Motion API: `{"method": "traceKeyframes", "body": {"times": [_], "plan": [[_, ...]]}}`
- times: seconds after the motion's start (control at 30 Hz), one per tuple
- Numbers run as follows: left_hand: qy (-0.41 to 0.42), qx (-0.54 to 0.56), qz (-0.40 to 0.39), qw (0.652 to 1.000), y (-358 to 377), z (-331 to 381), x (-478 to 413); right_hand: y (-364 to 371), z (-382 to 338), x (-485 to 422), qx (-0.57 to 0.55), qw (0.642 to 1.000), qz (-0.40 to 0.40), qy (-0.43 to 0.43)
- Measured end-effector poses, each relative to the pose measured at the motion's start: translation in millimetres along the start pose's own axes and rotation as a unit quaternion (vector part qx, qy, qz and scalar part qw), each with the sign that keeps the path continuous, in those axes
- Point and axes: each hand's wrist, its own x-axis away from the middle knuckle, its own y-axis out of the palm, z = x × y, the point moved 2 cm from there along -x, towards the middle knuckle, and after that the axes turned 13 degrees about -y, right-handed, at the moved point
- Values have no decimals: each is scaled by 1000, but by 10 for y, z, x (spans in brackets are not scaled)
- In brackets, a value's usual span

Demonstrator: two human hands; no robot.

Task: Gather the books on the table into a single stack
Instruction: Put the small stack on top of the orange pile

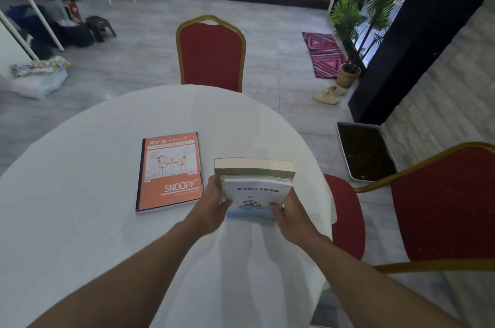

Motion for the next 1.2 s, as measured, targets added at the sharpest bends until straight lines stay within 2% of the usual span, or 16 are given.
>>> {"method": "traceKeyframes", "body": {"times": [0.2,0.37,0.73,1.0,1.2], "plan": [[25,-11,-4,1000,31,-63,68,16,2,73,6,1000,4,-1],[5,-12,-2,1000,6,-29,26,-62,-61,29,5,1000,-8,-10],[22,-8,-3,1000,29,-71,72,-47,-49,61,17,1000,-18,-15],[3,-7,-16,1000,82,-29,148,20,5,112,21,1000,-10,9],[1,36,10,999,-32,125,140,-24,-56,-25,-20,1000,-2,10]]}}
